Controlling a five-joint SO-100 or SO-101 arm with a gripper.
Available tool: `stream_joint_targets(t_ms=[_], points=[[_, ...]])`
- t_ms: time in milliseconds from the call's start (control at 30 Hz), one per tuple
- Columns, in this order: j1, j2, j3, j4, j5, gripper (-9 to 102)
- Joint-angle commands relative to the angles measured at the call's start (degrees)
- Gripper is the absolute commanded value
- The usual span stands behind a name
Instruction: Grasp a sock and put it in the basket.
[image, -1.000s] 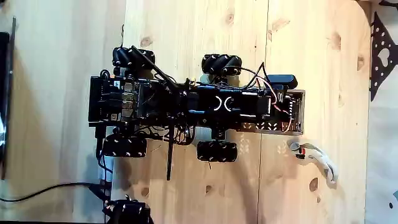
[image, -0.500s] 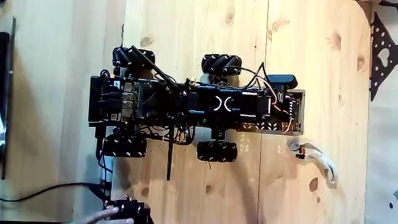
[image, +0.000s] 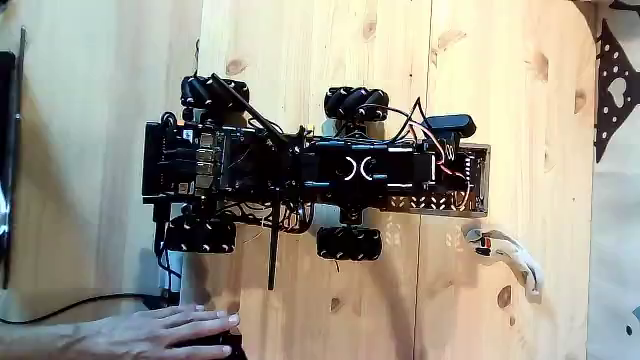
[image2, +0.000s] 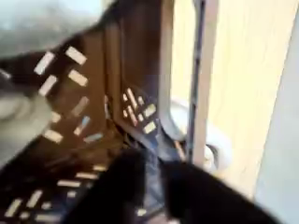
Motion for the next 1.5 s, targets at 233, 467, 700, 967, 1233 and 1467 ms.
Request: stream_joint_targets(t_ms=[233,467,700,967,1233,1467], points=[[1.23,-1.67,-3.16,1.23,9.58,1],[5.36,-21.09,-30.23,-3.96,26.19,1],[9.23,-38.5,-59.5,-2.55,29.88,0],[13.71,-63.54,-94.22,12.22,30.06,0],[11.78,-81.12,-99.93,4.75,16.35,0],[16.17,-87.36,-100.02,-6.5,13.89,0]])
